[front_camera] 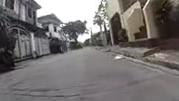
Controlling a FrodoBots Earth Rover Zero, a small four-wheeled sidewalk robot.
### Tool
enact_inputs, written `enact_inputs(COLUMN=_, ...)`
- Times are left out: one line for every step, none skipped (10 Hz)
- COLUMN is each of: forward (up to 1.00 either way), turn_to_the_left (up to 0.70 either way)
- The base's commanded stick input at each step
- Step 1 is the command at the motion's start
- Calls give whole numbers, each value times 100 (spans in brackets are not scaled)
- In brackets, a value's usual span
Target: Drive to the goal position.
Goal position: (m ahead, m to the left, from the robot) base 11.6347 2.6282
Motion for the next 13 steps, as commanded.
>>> enact_inputs(forward=100, turn_to_the_left=0)
enact_inputs(forward=100, turn_to_the_left=0)
enact_inputs(forward=100, turn_to_the_left=0)
enact_inputs(forward=100, turn_to_the_left=0)
enact_inputs(forward=100, turn_to_the_left=0)
enact_inputs(forward=100, turn_to_the_left=0)
enact_inputs(forward=100, turn_to_the_left=0)
enact_inputs(forward=100, turn_to_the_left=0)
enact_inputs(forward=100, turn_to_the_left=0)
enact_inputs(forward=100, turn_to_the_left=0)
enact_inputs(forward=100, turn_to_the_left=0)
enact_inputs(forward=100, turn_to_the_left=0)
enact_inputs(forward=100, turn_to_the_left=0)
